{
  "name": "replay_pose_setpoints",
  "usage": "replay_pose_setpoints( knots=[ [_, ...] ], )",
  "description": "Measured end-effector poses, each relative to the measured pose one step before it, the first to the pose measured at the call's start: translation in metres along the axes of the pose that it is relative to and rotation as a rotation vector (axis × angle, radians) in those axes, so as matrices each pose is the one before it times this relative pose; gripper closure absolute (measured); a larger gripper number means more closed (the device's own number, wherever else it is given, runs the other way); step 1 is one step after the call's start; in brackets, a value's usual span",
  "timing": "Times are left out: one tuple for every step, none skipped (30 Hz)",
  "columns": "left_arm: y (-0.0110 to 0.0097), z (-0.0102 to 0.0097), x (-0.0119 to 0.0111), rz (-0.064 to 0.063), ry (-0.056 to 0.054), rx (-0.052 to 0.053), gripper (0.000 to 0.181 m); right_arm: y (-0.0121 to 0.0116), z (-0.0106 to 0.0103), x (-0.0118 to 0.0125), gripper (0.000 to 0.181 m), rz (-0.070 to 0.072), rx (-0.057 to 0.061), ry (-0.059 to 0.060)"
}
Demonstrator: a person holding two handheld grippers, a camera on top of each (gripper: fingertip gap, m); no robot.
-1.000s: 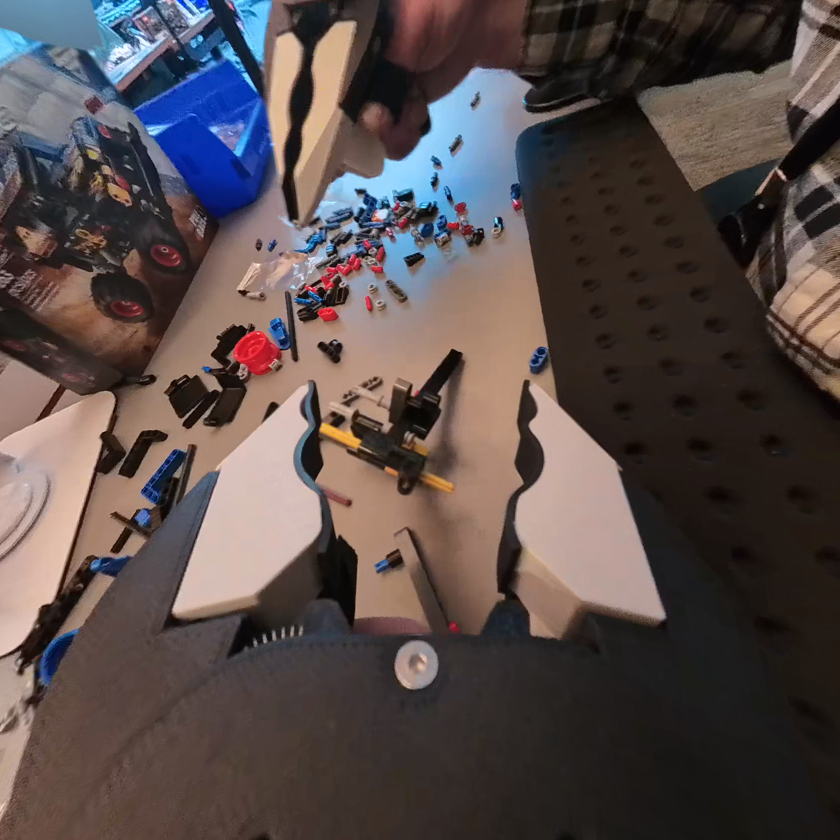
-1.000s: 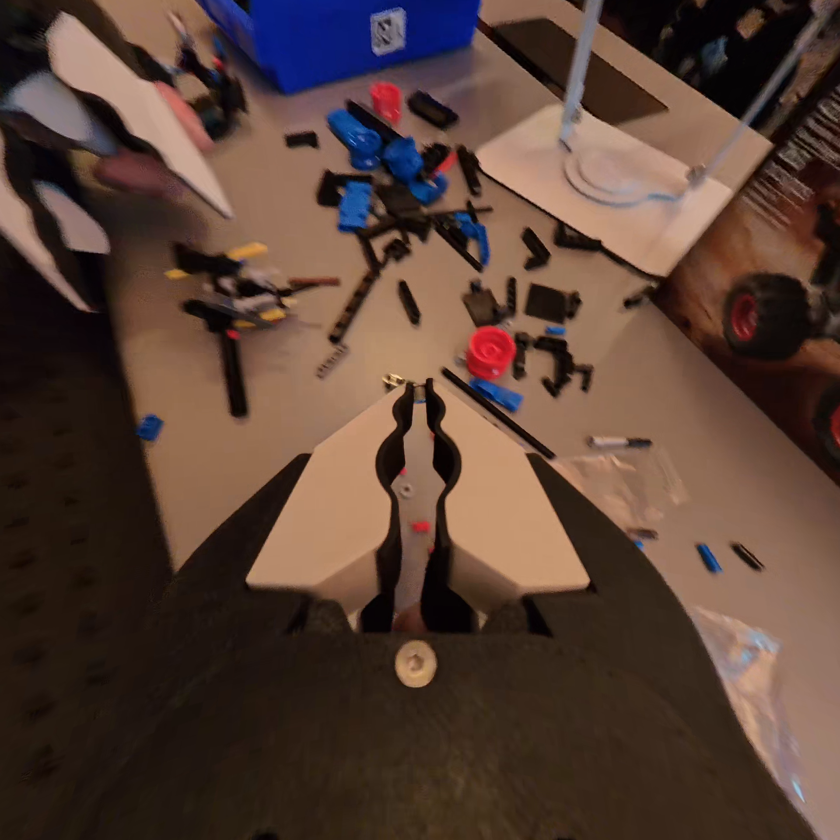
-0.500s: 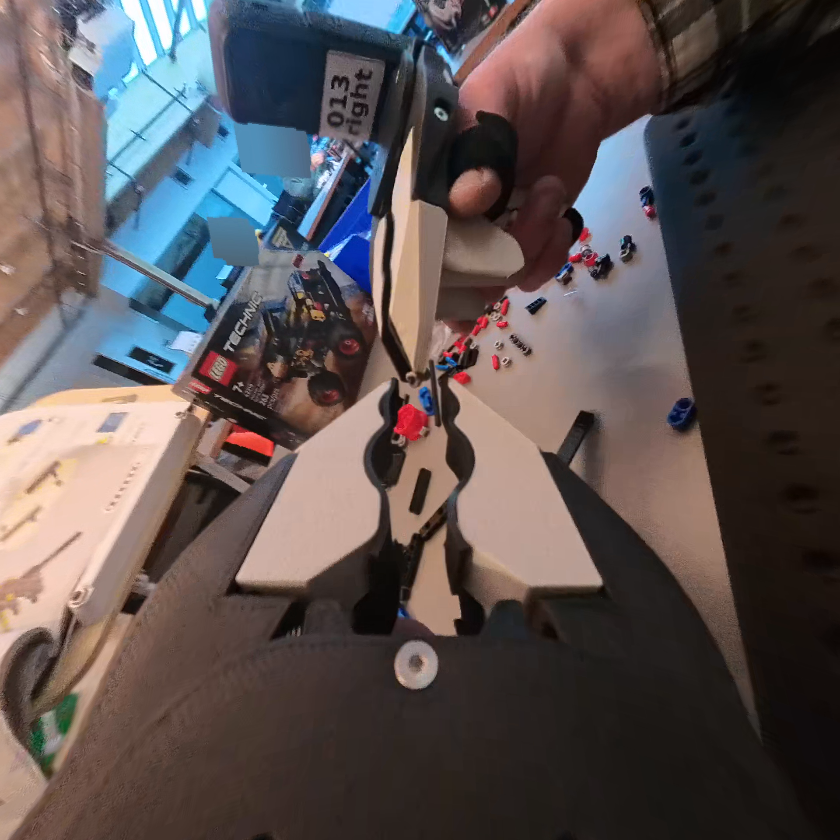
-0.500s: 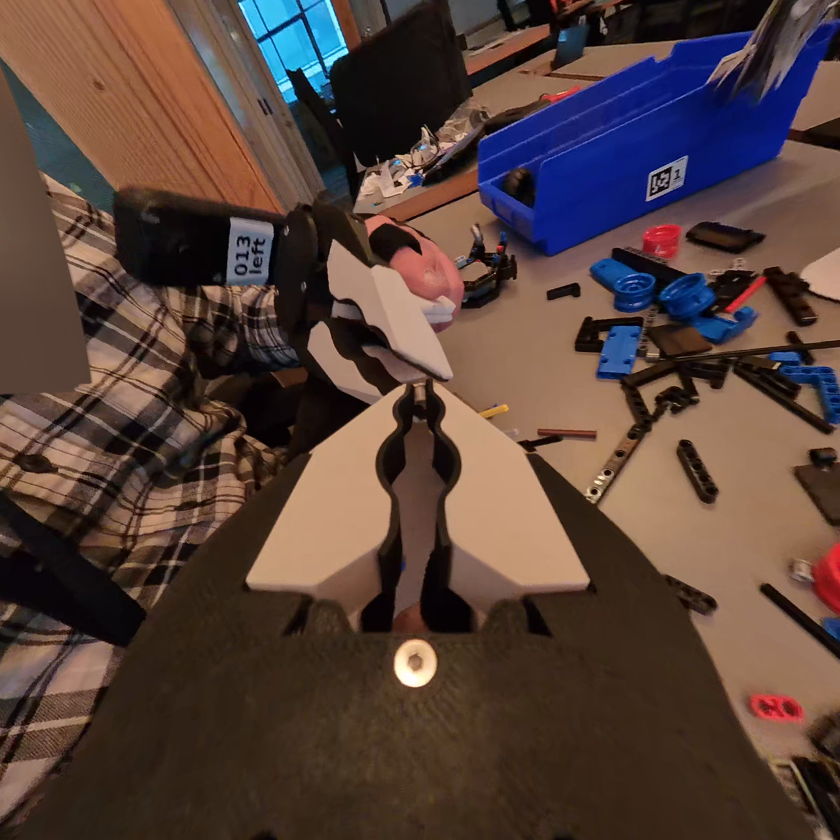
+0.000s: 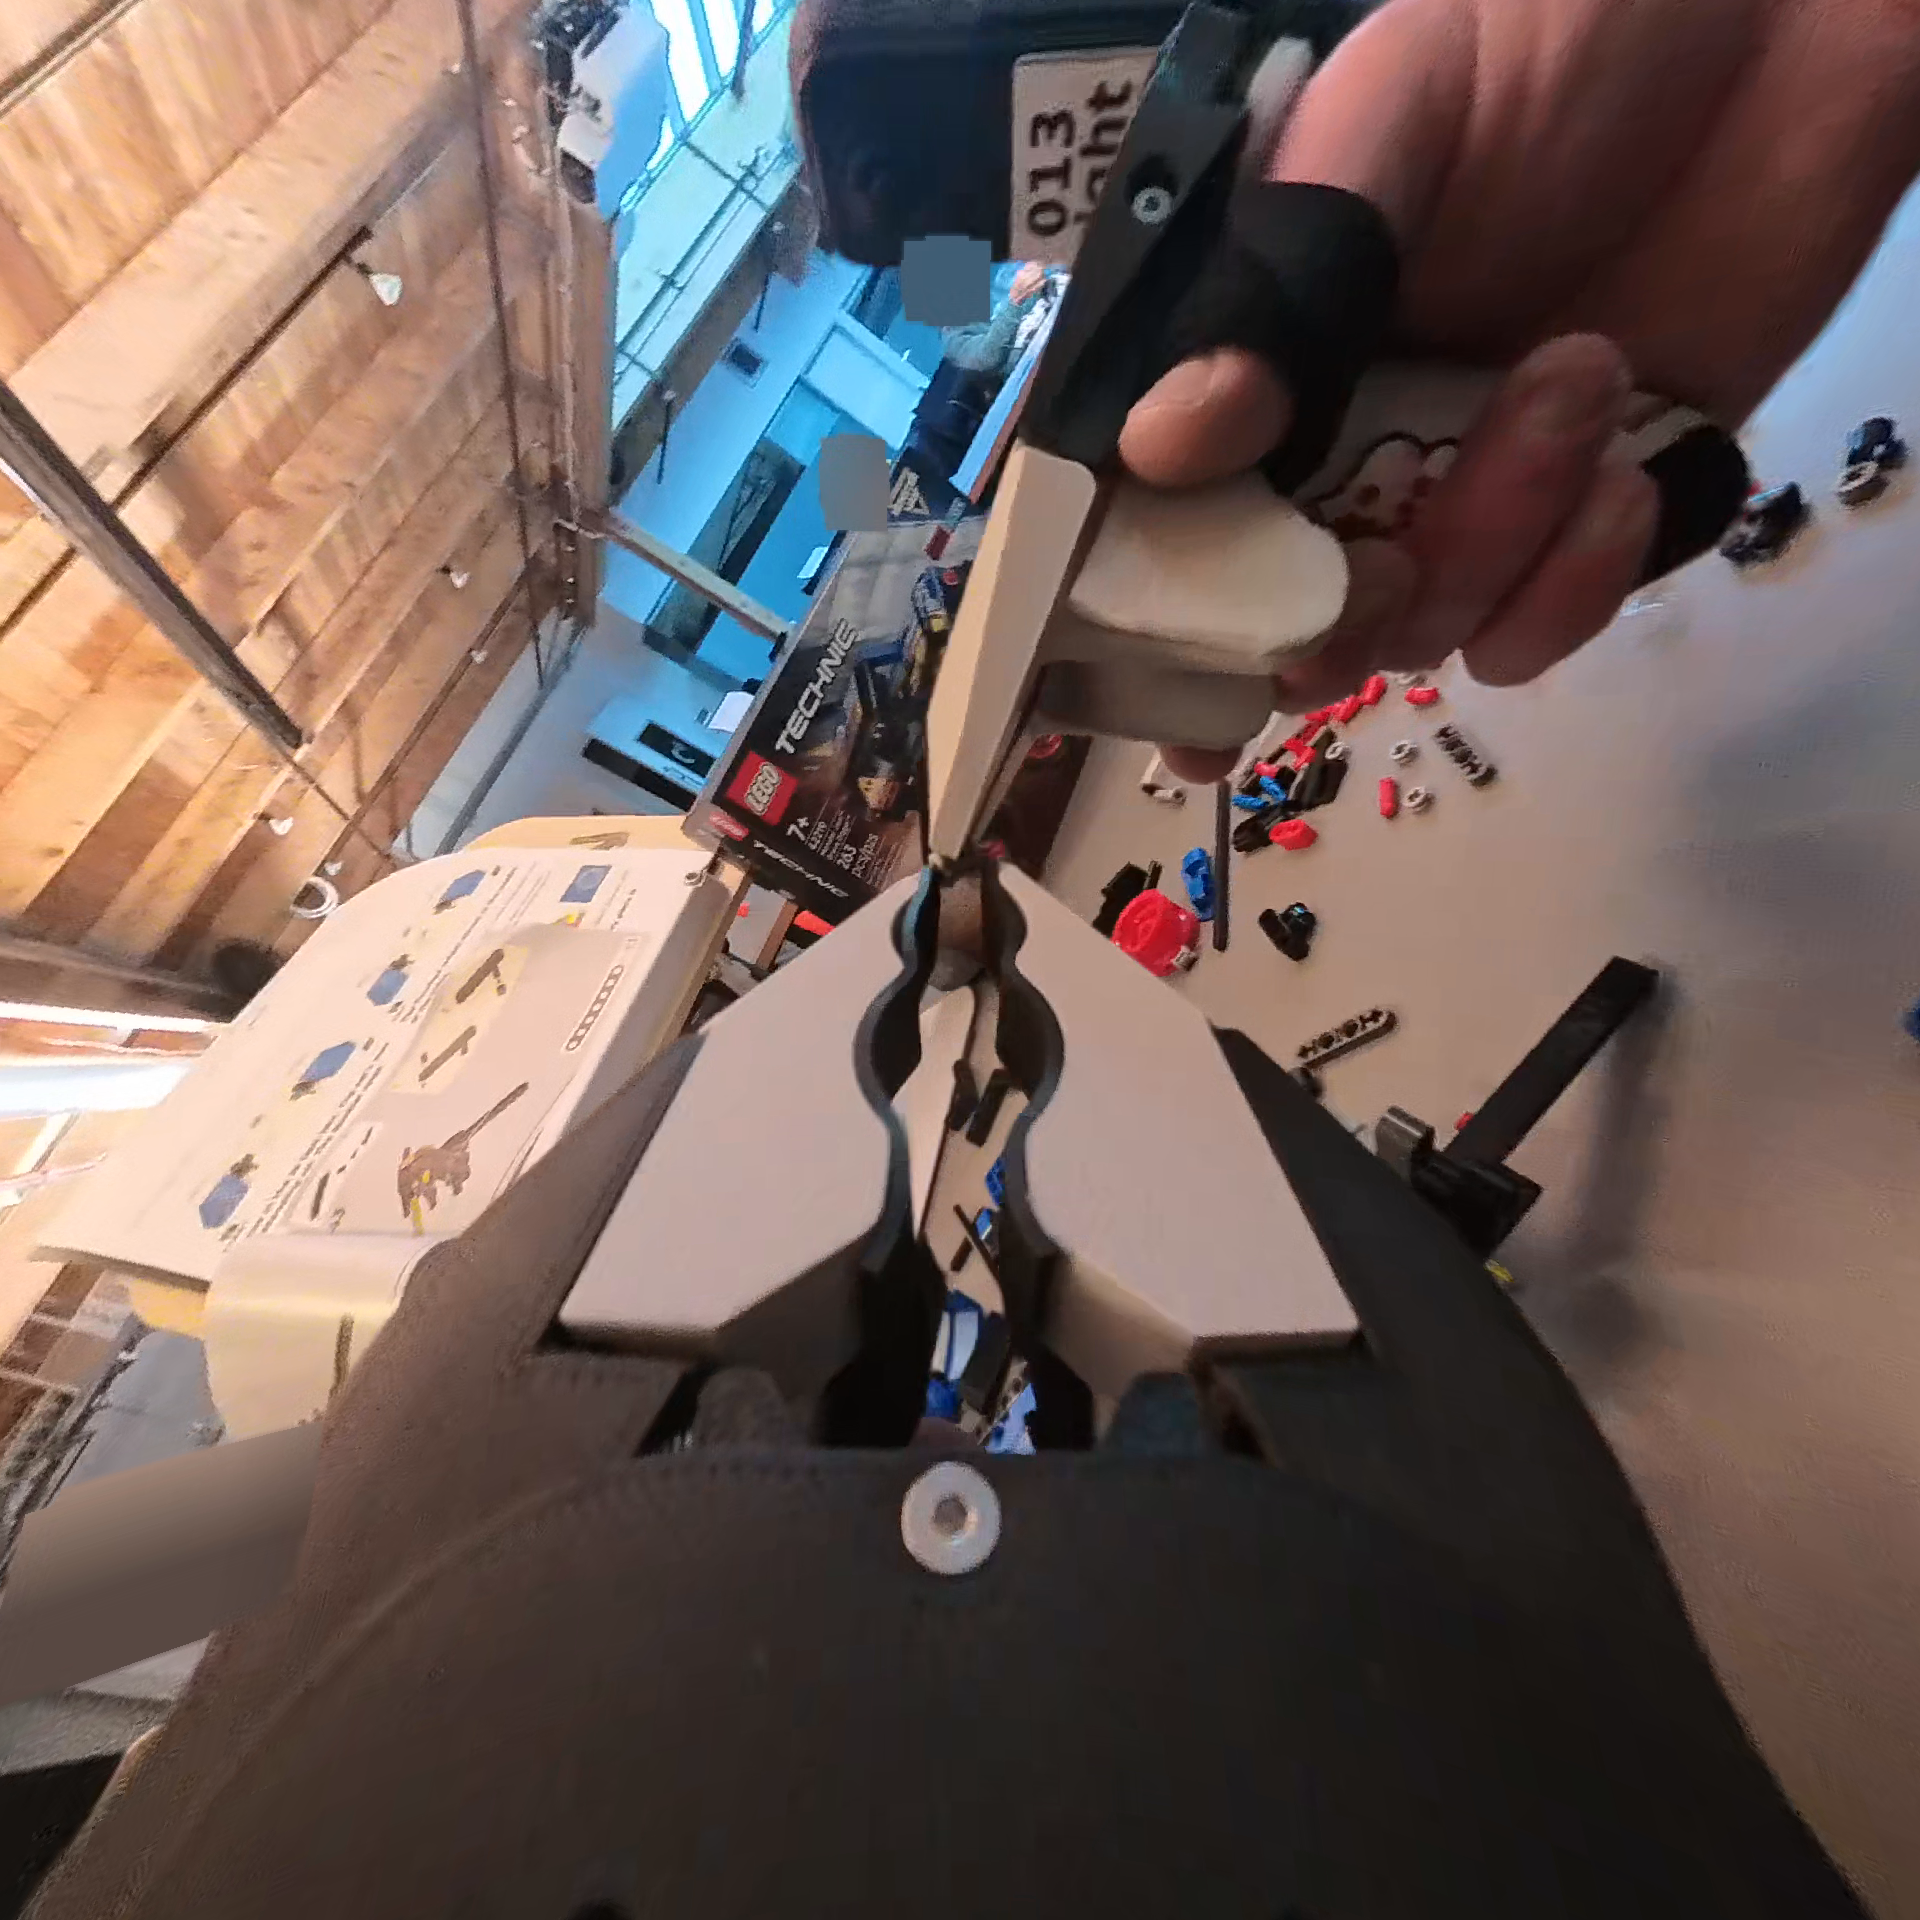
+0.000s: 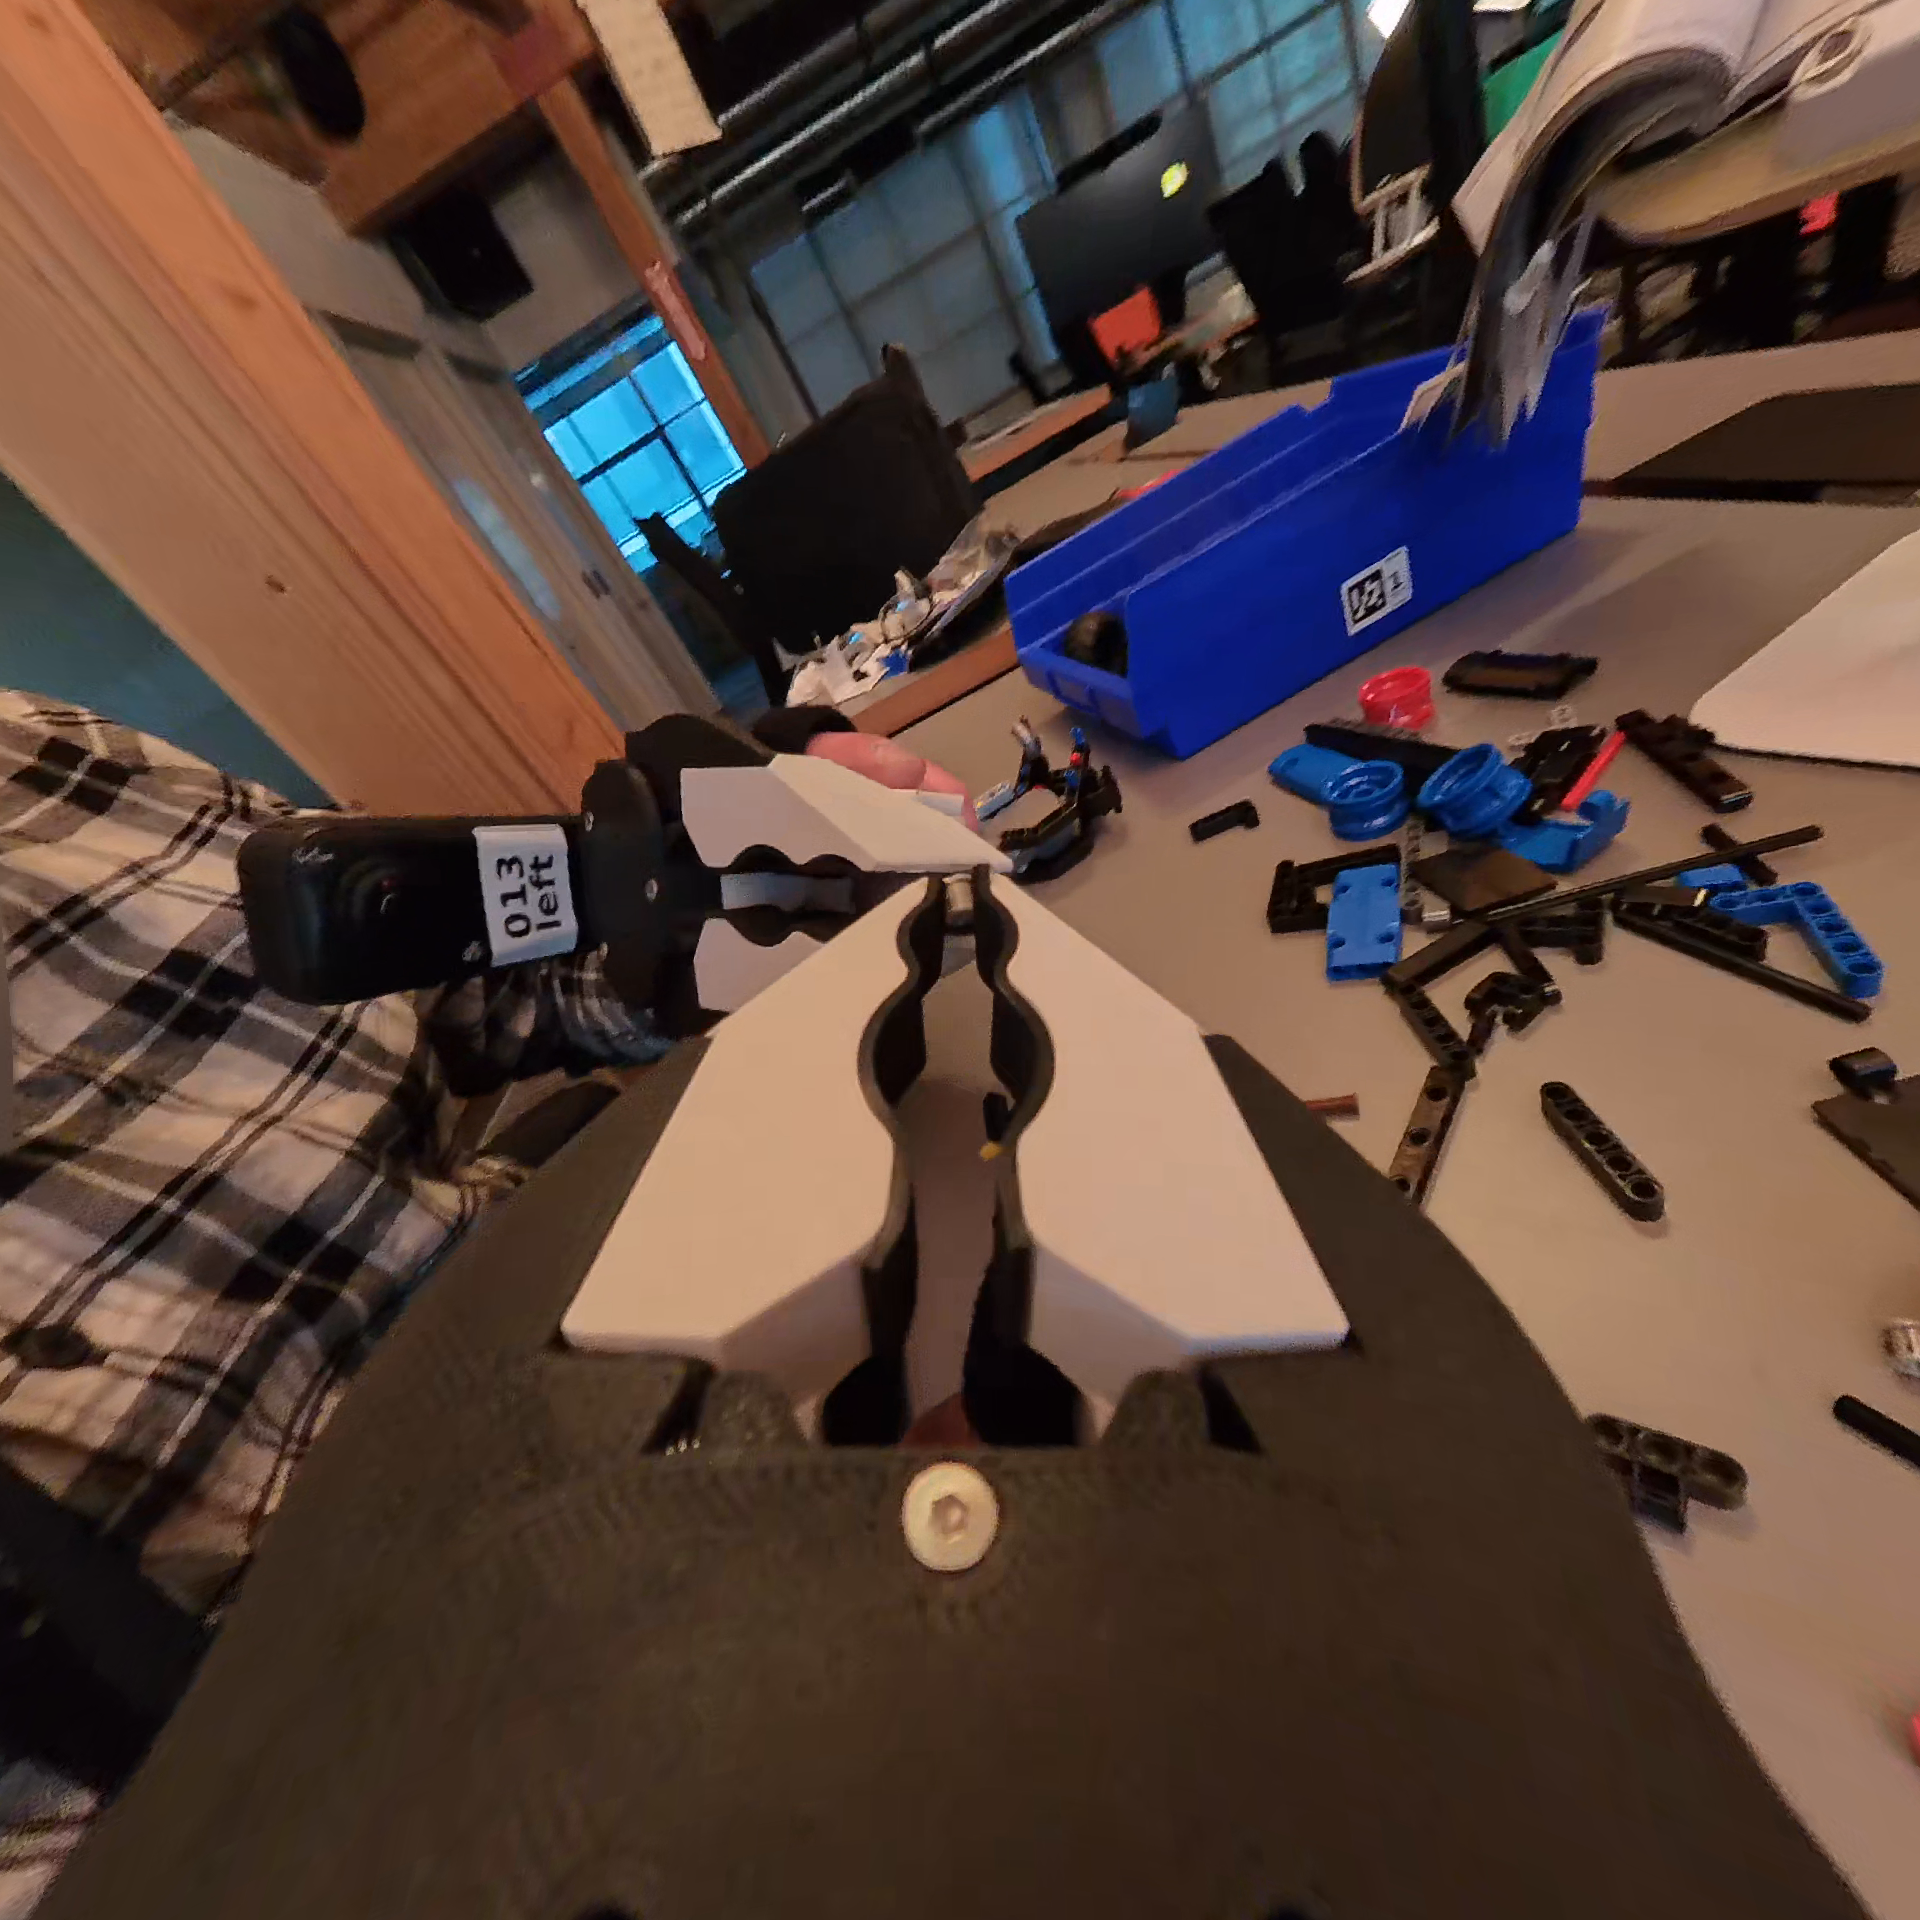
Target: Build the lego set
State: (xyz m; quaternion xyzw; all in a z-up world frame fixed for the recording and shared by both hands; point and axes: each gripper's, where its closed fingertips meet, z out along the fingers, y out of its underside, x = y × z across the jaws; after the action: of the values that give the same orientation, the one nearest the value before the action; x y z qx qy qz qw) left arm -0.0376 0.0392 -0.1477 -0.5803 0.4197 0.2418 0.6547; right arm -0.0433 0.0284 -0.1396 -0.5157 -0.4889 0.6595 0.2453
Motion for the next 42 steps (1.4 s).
replay_pose_setpoints(
  knots=[
    [0.00002, 0.00009, -0.00176, 0.0002, -0.0136, -0.0031, 0.177, -0.00191, 0.00057, 0.00015, 0.179, -0.0058, 0.0166, 0.0107],
    [-0.00019, 0.00019, -0.00202, -0.0029, -0.0132, -0.0023, 0.177, -0.00204, 0.00047, 0.00014, 0.178, 0.001, 0.0178, 0.0083],
    [0.00005, 0.00026, -0.00206, -0.0025, -0.0111, -0.0034, 0.177, -0.00178, 0.00059, 0.00053, 0.178, -0.0023, 0.0174, 0.0124],
    [0.00073, 0.00055, -0.00181, -0.0046, -0.0089, -0.0072, 0.177, -0.00152, 0.00057, 0.0012, 0.177, -0.0145, 0.0148, 0.02],
    [0.00093, 0.00062, -0.0014, -0.0074, -0.0048, -0.0062, 0.177, -0.00102, 0.00045, 0.00108, 0.177, -0.0191, 0.0117, 0.0202],
    [0.00061, 0.0004, -0.0011, -0.0098, -0.0044, -0.0035, 0.177, -0.00116, 0.00056, 0.00064, 0.177, -0.013, 0.0121, 0.0159],
    [0.00039, 0.00033, -0.00139, -0.0132, -0.0061, -0.0029, 0.177, -0.00152, 0.00053, 0.00047, 0.177, -0.012, 0.0149, 0.0129],
    [-0.00029, 0.00002, -0.00146, -0.0181, -0.0024, 0.0012, 0.177, -0.0011, 0.00046, 0.00006, 0.176, -0.0144, 0.0122, 0.0099],
    [-0.00037, -0.0001, -0.00148, -0.0199, -0.002, 0.0034, 0.177, -0.00167, 0.0, 0.0, 0.175, -0.0183, 0.0137, 0.0103],
    [-0.00091, -0.00011, -0.00151, -0.0148, -0.0024, 0.0068, 0.177, -0.00169, -0.00019, -0.00105, 0.175, -0.0243, 0.0112, 0.0062],
    [-0.00133, -0.00037, -0.00067, -0.0097, 0.0012, 0.0089, 0.177, 0.00005, 0.00038, -0.00178, 0.176, -0.0185, -0.0025, -0.0027],
    [-0.00167, -0.00052, -0.00107, -0.0121, -0.0012, 0.0119, 0.177, 0.00016, 0.00045, -0.00133, 0.175, -0.0051, -0.0041, -0.0085],
    [-0.00059, -0.00032, -0.00084, -0.0224, 0.0034, 0.0059, 0.177, -0.00072, -0.00003, -0.00065, 0.174, 0.0039, 0.0024, -0.0108],
    [-0.00071, -0.0003, -0.00077, -0.0201, 0.0029, 0.0081, 0.177, -0.00069, -0.00027, -0.00041, 0.173, 0.0058, 0.0015, -0.0122],
    [-0.00138, -0.00054, -0.00023, -0.003, 0.0012, 0.0098, 0.177, -0.00069, -0.0002, -0.00083, 0.172, 0.0037, 0.0001, -0.0114],
    [-0.00158, -0.0008, -0.00102, 0.0009, -0.0064, 0.0109, 0.177, -0.00108, -0.00006, -0.00094, 0.172, 0.002, 0.0027, -0.0089],
    [-0.00051, -0.00006, -0.00018, -0.0114, 0.0024, 0.0031, 0.177, -0.00036, 0.0003, -0.00122, 0.174, -0.0006, 0.0003, -0.0072],
    [0.00016, 0.00025, 0.00043, -0.0121, 0.008, 0.0001, 0.177, 0.00015, 0.00048, -0.00085, 0.177, -0.0028, 0.0003, -0.0043],
    [-0.00043, -0.00046, -0.0004, -0.0019, -0.0017, 0.0058, 0.177, -0.00006, 0.00042, -0.00038, 0.177, 0.003, 0.0029, -0.0034],
    [-0.00023, -0.00026, -0.00013, -0.0127, 0.0019, 0.0026, 0.177, -0.00017, 0.00004, -0.00034, 0.177, 0.0093, 0.0028, -0.006],
    [-0.00042, -0.00005, 0.00003, -0.0211, 0.0048, 0.0026, 0.177, -0.00016, -0.00016, -0.00013, 0.177, 0.0059, 0.0028, -0.0034],
    [0.00022, 0.00041, 0.00064, -0.0116, 0.006, 0.0005, 0.177, 0.00019, -0.00057, 0.00017, 0.177, 0.0, 0.0011, -0.0014],
    [-0.00036, 0.00029, 0.00085, -0.0003, 0.007, 0.0064, 0.177, 0.00031, -0.00072, 0.00021, 0.177, -0.0038, -0.0003, -0.0019],
    [0.00036, 0.00047, 0.00094, -0.0003, 0.0104, 0.0012, 0.176, 0.00068, -0.00079, 0.00064, 0.178, -0.0053, -0.0037, 0.0019],
    [0.00095, 0.00049, 0.00179, -0.0165, 0.0243, -0.0038, 0.175, 0.0007, -0.00127, 0.00128, 0.178, -0.0099, -0.0082, 0.0054],
    [0.00106, -0.00068, 0.00172, -0.0258, 0.0335, -0.0043, 0.168, 0.00041, -0.00215, 0.00229, 0.178, -0.0195, -0.0137, 0.0091],
    [0.00388, -0.00131, -0.00189, -0.0235, 0.0203, -0.0219, 0.16, 0.00159, -0.00321, 0.00435, 0.178, -0.0335, -0.0253, 0.0176],
    [0.00892, -0.00082, 0.0008, -0.0323, 0.0473, -0.0511, 0.156, 0.00474, -0.00364, 0.00544, 0.178, -0.0469, -0.0444, 0.0203],
    [0.01412, -0.00005, 0.00623, -0.0638, 0.0891, -0.0776, 0.151, 0.00778, -0.00317, 0.00516, 0.178, -0.0534, -0.0597, 0.0164],
    [0.01514, -0.00003, 0.00568, -0.0838, 0.0822, -0.0736, 0.138, 0.00982, -0.00218, 0.00387, 0.178, -0.0499, -0.0658, 0.0082],
    [0.01369, -0.00021, 0.00534, -0.0719, 0.0677, -0.0553, 0.131, 0.01115, -0.00073, 0.00235, 0.178, -0.0405, -0.0678, -0.0036],
    [0.01145, -0.00002, 0.00393, -0.0438, 0.0422, -0.0377, 0.129, 0.01169, 0.00078, 0.00107, 0.178, -0.0308, -0.0663, -0.013],
    [0.00961, 0.00074, 0.00222, -0.0179, 0.0193, -0.0284, 0.129, 0.01046, 0.00187, 0.00107, 0.178, -0.023, -0.0549, -0.0147],
    [0.00977, 0.0019, 0.00343, -0.0112, 0.0237, -0.0379, 0.129, 0.0095, 0.00289, 0.00145, 0.178, -0.0162, -0.048, -0.0144],
    [0.00815, 0.00293, 0.0054, -0.0132, 0.0352, -0.034, 0.13, 0.00891, 0.00358, 0.00139, 0.178, -0.0189, -0.047, -0.0141],
    [0.00709, 0.00343, 0.006, -0.0127, 0.0381, -0.0332, 0.131, 0.00771, 0.00372, 0.00143, 0.178, -0.0232, -0.0428, -0.0123],
    [0.00692, 0.00359, 0.00507, -0.0075, 0.0328, -0.0337, 0.131, 0.00704, 0.0039, 0.00022, 0.178, -0.0181, -0.0426, -0.0194],
    [0.00535, 0.0033, 0.00281, -0.0003, 0.0183, -0.0234, 0.136, 0.00654, 0.00405, -0.00078, 0.178, -0.019, -0.041, -0.0235],
    [0.00188, 0.00214, 0.00138, 0.0021, 0.0088, -0.0003, 0.144, 0.0055, 0.00405, -0.00048, 0.178, -0.0243, -0.0354, -0.0174],
    [-0.00071, 0.00114, 0.00162, -0.0087, 0.0123, 0.0131, 0.153, 0.00403, 0.00391, -0.00054, 0.178, -0.022, -0.0284, -0.0152],
    [0.00032, 0.00094, 0.00194, -0.0065, 0.016, 0.0041, 0.155, 0.00238, 0.00374, -0.00144, 0.178, -0.018, -0.0201, -0.0187],
    [-0.00021, 0.00014, 0.00112, -0.0014, 0.0107, 0.0051, 0.157, 0.0008, 0.00349, -0.0013, 0.178, -0.0186, -0.0127, -0.015]
  ],
)
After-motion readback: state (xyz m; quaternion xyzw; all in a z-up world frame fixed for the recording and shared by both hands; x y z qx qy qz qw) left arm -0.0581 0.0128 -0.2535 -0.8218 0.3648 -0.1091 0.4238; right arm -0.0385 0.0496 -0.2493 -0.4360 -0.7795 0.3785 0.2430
